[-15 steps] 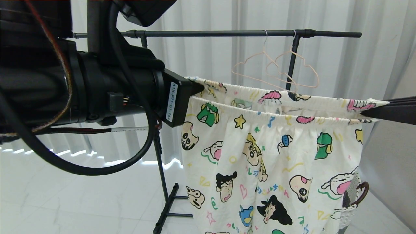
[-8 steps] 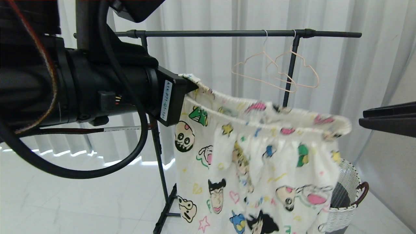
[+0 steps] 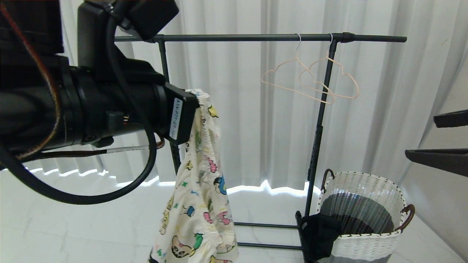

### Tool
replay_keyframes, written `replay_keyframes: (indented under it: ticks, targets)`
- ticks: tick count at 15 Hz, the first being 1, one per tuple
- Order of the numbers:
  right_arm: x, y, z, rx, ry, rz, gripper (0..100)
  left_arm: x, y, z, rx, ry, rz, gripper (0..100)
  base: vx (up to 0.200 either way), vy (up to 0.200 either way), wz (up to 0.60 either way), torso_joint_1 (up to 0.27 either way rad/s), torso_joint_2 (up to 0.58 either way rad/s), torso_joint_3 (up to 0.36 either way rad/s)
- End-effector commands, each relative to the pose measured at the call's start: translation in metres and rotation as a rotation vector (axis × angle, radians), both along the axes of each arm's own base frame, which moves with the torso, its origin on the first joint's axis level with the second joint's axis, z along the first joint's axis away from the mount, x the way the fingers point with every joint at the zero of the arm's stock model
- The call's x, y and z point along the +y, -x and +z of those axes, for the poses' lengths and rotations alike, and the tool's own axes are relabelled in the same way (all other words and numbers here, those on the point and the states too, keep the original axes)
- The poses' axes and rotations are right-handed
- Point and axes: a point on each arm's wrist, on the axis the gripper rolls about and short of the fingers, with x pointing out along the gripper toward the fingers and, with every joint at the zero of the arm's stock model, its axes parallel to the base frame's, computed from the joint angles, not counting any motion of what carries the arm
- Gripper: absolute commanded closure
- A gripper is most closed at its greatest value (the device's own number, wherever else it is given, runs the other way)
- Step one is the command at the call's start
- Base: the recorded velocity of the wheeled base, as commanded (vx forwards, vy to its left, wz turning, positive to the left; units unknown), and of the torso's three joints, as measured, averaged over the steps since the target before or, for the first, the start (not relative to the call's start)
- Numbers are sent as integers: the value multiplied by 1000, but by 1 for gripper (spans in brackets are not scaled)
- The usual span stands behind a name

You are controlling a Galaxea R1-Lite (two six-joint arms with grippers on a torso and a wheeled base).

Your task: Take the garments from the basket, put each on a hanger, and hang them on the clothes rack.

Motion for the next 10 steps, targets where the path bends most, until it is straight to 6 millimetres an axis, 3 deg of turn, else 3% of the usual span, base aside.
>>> replay_keyframes:
  ticks: [1, 2, 3, 5, 7, 10]
  targets:
    - [-22, -9, -9, 51, 131, -292, 0, 34, 9, -2, -23, -15, 128, 100, 0, 0, 0, 0, 0, 0]
    - [-33, -11, -15, 76, 199, -420, 0, 48, 15, -2, -45, -33, 173, 100, 0, 0, 0, 0, 0, 0]
    - [-50, -15, -24, 116, 272, -575, 0, 79, 25, -6, -77, -87, 275, 100, 0, 0, 0, 0, 0, 0]
    - [-64, -19, -35, 153, 307, -683, 0, 118, 35, -23, -55, -125, 462, 100, 0, 0, 0, 0, 0, 0]
    - [-66, -21, -42, 140, 303, -706, 0, 141, 47, -40, -15, -120, 598, 100, 0, 0, 0, 0, 0, 0]
    - [-66, -25, -52, 113, 295, -707, 0, 151, 58, -61, 50, -46, 618, 100, 0, 0, 0, 0, 0, 0]
